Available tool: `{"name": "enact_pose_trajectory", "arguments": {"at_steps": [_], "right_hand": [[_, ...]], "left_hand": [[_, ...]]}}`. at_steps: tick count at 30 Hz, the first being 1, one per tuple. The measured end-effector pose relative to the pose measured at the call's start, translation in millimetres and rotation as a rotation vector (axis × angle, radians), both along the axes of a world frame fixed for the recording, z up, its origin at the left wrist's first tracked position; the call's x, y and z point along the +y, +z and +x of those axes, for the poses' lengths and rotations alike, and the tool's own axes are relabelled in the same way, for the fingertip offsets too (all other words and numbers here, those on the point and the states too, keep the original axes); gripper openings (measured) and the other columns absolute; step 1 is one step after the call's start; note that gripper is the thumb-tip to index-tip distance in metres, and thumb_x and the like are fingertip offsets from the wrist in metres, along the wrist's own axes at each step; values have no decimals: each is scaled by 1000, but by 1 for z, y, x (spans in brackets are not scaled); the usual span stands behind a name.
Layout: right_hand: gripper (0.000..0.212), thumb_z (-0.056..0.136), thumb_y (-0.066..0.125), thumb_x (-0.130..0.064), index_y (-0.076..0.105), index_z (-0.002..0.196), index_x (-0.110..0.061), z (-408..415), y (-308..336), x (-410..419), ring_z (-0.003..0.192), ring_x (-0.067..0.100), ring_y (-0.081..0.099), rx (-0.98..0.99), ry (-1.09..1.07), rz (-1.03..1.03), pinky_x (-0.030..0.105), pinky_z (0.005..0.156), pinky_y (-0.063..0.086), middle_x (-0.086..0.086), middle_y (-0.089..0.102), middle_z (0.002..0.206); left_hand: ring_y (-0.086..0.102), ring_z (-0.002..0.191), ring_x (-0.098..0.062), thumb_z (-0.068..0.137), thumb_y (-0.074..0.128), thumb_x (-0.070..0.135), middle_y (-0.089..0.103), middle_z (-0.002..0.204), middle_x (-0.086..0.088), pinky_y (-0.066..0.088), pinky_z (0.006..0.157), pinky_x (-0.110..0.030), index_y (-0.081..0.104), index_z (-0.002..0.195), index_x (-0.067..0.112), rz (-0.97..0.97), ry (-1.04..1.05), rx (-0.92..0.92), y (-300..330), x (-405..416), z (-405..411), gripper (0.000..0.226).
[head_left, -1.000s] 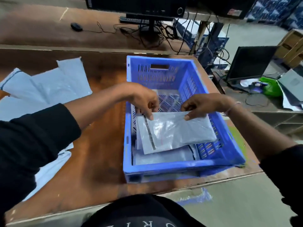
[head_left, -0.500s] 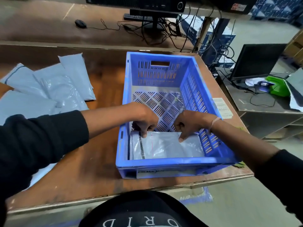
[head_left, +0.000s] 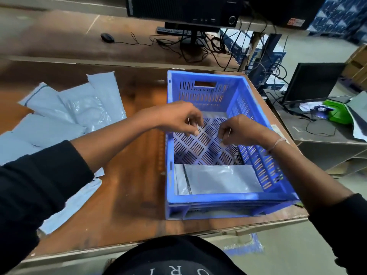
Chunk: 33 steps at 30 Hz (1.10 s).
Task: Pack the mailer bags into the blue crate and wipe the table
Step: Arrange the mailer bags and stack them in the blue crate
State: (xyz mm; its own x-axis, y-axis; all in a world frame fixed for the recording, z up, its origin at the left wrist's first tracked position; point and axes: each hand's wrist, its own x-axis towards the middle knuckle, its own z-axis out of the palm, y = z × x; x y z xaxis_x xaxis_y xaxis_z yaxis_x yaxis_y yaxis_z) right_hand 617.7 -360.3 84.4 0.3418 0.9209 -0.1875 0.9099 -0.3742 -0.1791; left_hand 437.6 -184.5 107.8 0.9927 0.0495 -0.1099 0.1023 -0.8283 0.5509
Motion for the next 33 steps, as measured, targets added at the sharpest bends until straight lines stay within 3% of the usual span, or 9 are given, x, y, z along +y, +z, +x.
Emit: {"name": "enact_pose_trajectory", "arguments": {"at_steps": [5,9,14,16,21,24,28,31,33], "right_hand": [[8,80,79,-12,77,87,-15,-38,32,29,65,4,61,120,-131,409,13,65,47,-2,73,78],[5,87,75,-10,74,90,-7,-91,53,59,66,19,69,397,-212,578,35,67,58,13,74,76],[11,87,74,-6,71,95,1,-161,55,98,69,26,70,637,-262,577,38,65,59,15,69,71],[9,86,74,-5,69,93,1,-190,49,114,65,27,71,625,-271,557,40,63,60,13,70,67],[14,77,76,-17,65,71,-24,-254,-4,167,59,18,67,451,-223,441,37,68,59,-2,70,63],[12,78,80,-19,71,85,-19,-278,-47,199,60,14,62,505,-219,334,33,68,56,-3,67,69],[30,82,81,-27,65,104,-14,-306,-94,236,65,6,61,642,-322,295,17,52,46,-1,69,85],[45,75,83,-44,61,102,-15,-324,-117,265,78,17,68,702,-475,371,31,64,56,3,70,90],[48,72,84,-48,62,95,-12,-334,-124,282,78,18,66,680,-528,440,27,64,52,2,68,82]], "left_hand": [[77,75,-18,97,66,9,80,89,-6,56,65,-22,70,108,3,-277,270,-303,9,43,-49,13],[75,78,-22,100,64,7,79,92,-15,56,64,-21,68,110,-4,-436,417,-345,4,77,-93,16],[77,83,-22,101,63,11,80,95,-10,59,68,-24,69,112,0,-533,528,-305,-14,118,-146,17],[78,85,-23,100,64,14,80,95,-8,61,69,-23,70,112,2,-542,575,-277,-22,134,-167,18],[78,85,-19,98,68,17,80,97,-5,62,79,-31,71,112,6,-525,716,-241,-42,179,-214,18],[78,90,-23,95,70,13,79,100,-9,60,80,-31,71,112,4,-560,822,-216,-54,201,-240,19],[77,89,-24,92,73,11,79,99,-10,59,80,-33,72,109,4,-569,904,-202,-67,224,-273,19],[76,85,-21,93,73,13,79,98,-8,59,78,-33,72,107,7,-568,932,-198,-76,238,-297,15],[75,80,-18,94,72,14,80,97,-8,58,73,-28,71,104,8,-578,952,-197,-81,248,-312,11]]}}
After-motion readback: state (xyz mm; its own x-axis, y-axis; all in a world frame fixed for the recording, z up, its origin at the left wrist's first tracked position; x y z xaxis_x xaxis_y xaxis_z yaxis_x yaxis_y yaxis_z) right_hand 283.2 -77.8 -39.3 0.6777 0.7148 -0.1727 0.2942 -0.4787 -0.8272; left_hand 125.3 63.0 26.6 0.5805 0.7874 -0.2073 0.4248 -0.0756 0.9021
